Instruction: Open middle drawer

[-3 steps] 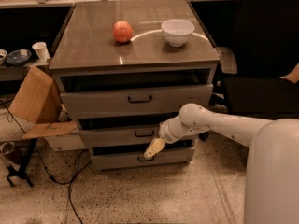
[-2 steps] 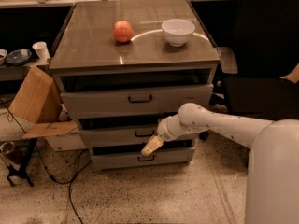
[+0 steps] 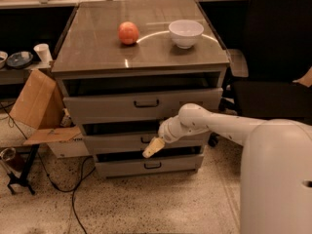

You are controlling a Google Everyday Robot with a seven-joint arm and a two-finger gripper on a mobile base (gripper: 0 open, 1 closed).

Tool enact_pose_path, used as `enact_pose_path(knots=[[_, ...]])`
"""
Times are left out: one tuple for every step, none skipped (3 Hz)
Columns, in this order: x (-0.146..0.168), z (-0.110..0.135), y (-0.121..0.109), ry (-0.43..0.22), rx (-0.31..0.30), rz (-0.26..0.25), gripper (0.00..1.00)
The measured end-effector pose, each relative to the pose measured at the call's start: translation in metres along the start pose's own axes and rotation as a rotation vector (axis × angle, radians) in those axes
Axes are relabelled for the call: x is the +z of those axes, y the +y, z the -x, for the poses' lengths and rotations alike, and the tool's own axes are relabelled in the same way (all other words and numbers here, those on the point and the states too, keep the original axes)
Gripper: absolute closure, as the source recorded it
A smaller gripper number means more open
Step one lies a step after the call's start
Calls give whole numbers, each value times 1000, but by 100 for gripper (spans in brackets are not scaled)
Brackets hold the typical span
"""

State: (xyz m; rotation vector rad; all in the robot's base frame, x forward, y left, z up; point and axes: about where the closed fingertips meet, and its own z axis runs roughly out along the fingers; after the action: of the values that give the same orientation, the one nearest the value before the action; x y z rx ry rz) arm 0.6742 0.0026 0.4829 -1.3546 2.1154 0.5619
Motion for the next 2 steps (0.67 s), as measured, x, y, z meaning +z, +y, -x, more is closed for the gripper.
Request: enact_pose_path(knots=[[16, -1, -7, 16, 15, 17, 0], [28, 0, -11, 26, 20, 28, 0]])
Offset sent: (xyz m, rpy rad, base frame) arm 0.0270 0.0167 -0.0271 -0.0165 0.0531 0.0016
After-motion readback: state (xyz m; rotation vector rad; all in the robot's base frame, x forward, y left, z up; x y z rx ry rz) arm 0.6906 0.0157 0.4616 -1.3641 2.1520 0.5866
